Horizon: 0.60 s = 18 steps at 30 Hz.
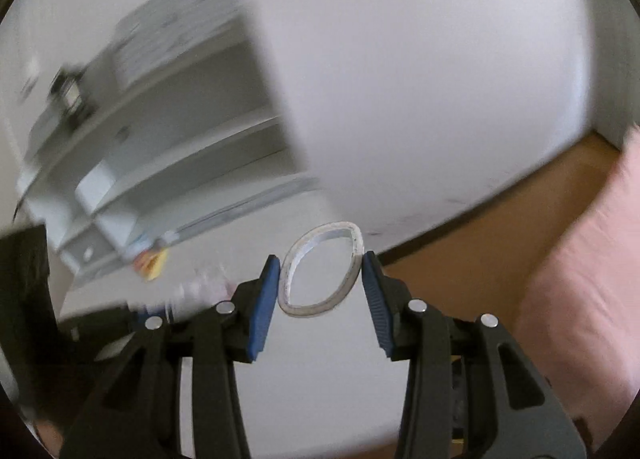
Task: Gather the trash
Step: 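Carry the mask and tape ring over the black bin and release both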
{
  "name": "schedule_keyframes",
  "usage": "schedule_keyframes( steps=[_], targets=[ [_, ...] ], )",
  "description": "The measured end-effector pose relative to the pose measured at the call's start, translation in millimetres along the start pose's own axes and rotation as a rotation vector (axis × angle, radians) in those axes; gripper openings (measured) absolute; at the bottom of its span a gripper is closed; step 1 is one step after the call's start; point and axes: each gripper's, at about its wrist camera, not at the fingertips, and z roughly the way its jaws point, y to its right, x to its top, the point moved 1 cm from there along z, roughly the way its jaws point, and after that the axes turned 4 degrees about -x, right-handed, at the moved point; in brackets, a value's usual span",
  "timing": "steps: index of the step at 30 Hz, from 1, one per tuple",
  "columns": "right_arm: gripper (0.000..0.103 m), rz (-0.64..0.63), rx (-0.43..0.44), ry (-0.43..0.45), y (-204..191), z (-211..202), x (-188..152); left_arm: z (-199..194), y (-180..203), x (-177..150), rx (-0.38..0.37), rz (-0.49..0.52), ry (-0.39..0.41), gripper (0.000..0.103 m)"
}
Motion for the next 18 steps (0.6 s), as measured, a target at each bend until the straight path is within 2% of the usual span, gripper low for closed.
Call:
schedule_keyframes(
  steps=[3, 6, 8, 10, 12, 14, 16, 18],
  targets=[
    [0.042, 0.115, -0.047, -0.003, 81, -18, -5, 47, 89, -7, -0.109, 0.117, -0.080, 0.020],
    [0.042, 0.208, -0.115, -0.053, 155, -13, -22, 102, 151, -36, -0.162, 0.188, -0.184, 0.020],
    [0.042, 0.258, -0.147, -0.125, 196, 5, -43, 143, 172, -63, -0.170, 0.211, -0.272, 0.020],
    [0.042, 0.318, -0.141, -0.243, 233, 35, -79, 189, 177, -96, -0.159, 0.181, -0.383, 0.020],
    [0.042, 0.371, -0.134, -0.338, 258, 63, -113, 242, 168, -138, -0.131, 0.127, -0.540, 0.020],
    [0.042, 0.402, -0.135, -0.444, 276, 94, -143, 282, 156, -164, -0.099, 0.081, -0.628, 0.020],
    [0.042, 0.423, -0.160, -0.523, 292, 121, -167, 312, 149, -168, -0.064, 0.063, -0.645, 0.020],
    [0.042, 0.472, -0.150, -0.581, 306, 141, -185, 325, 150, -162, -0.048, 0.066, -0.635, 0.020]
  ],
)
